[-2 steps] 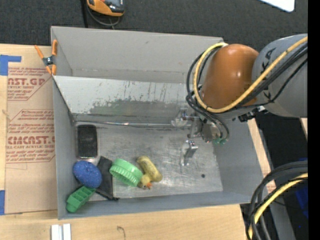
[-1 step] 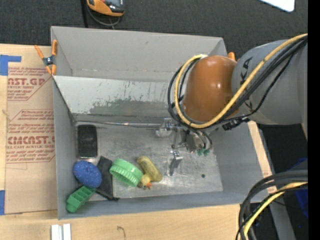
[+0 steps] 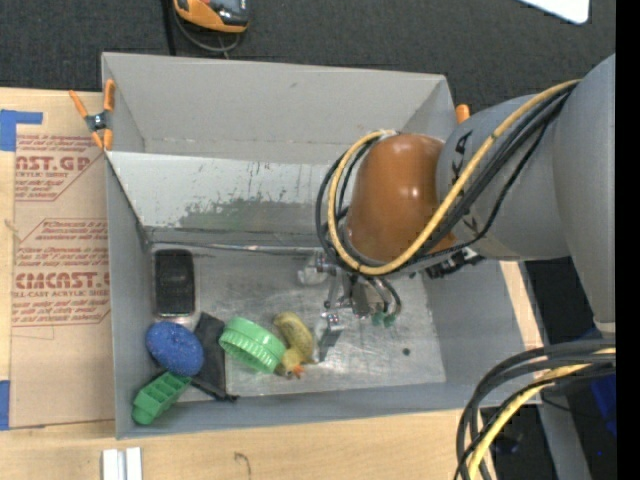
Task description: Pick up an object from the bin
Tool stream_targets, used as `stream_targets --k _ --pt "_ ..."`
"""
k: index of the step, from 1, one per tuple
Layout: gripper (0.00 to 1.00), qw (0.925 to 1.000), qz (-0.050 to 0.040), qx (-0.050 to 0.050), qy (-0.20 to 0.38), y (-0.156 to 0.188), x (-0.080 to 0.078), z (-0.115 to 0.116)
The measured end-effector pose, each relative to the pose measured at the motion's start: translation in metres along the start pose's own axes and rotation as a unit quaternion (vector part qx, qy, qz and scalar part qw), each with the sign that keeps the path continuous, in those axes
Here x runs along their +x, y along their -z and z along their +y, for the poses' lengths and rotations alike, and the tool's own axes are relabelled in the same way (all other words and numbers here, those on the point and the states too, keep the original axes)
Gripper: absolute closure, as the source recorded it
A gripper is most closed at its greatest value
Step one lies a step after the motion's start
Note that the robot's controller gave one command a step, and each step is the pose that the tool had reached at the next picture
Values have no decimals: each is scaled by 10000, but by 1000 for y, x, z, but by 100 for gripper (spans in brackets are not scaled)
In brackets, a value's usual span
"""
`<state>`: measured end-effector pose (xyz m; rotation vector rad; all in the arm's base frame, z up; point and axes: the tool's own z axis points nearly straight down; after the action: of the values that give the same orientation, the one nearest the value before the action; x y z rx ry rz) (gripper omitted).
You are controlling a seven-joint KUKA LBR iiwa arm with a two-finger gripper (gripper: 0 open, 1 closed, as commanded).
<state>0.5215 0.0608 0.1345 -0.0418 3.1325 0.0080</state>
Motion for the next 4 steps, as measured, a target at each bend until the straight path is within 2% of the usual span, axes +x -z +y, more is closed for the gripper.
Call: stream_targets --k 1,2,3,4 --pt "0 9994 29 14 -349 -13 3 -5" --pt "0 9953 54 21 -971 -8 9 9" --pt "0 10000 17 23 19 -34 16 25" --pt "100 9984 -21 6 -559 -60 21 48"
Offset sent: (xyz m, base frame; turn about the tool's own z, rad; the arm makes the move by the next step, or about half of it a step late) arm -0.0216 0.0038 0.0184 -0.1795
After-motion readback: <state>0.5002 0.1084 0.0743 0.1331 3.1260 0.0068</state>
